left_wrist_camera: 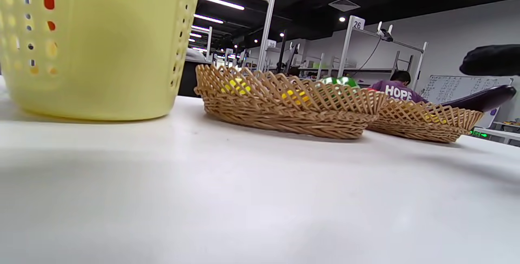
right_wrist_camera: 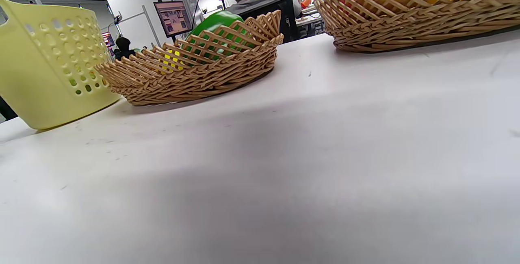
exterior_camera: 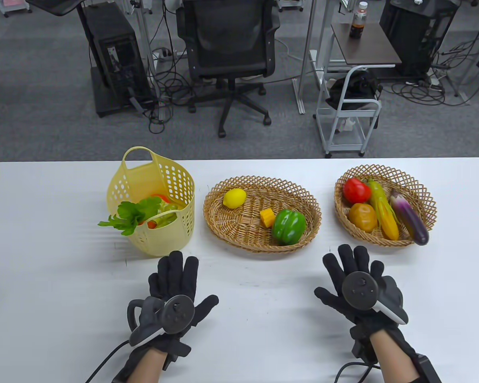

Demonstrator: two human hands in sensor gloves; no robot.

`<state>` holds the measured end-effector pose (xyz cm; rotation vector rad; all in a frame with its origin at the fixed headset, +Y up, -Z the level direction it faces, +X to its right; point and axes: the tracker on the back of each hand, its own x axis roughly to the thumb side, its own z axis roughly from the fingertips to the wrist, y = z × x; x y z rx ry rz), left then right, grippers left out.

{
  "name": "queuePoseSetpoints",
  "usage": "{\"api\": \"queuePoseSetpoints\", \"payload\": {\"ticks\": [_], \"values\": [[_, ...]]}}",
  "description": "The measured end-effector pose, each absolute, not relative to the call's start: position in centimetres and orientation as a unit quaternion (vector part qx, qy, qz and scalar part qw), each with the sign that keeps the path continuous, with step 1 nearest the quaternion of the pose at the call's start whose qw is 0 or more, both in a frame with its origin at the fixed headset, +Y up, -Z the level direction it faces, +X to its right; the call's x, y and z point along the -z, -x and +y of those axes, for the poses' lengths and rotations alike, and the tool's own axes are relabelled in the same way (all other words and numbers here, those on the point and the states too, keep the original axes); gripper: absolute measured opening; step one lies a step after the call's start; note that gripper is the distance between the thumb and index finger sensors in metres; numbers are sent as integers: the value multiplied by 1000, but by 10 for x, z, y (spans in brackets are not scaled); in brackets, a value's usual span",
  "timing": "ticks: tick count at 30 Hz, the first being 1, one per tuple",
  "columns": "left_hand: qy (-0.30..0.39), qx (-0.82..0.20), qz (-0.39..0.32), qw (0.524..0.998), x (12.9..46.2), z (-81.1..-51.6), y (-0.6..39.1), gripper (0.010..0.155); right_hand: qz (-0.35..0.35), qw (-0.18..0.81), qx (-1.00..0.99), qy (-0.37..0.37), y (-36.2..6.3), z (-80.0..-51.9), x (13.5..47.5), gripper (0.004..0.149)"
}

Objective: Place 10 objects into 3 containers

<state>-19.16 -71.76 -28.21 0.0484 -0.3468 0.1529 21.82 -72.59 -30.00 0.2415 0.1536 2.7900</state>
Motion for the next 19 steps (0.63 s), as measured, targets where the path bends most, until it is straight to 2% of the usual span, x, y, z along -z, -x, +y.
{"api": "queuePoseSetpoints", "payload": {"ticks": [4,7,19], "values": [[-39,-58,-165,984,282,-720,191,90,43,172,-981,-75,-220,-726,301,79],[-26,-56,-158,985,281,-719,193,89,29,171,-982,-79,-218,-726,299,78],[-27,-69,-146,986,287,-725,199,88,50,173,-979,-92,-218,-730,302,78]]}}
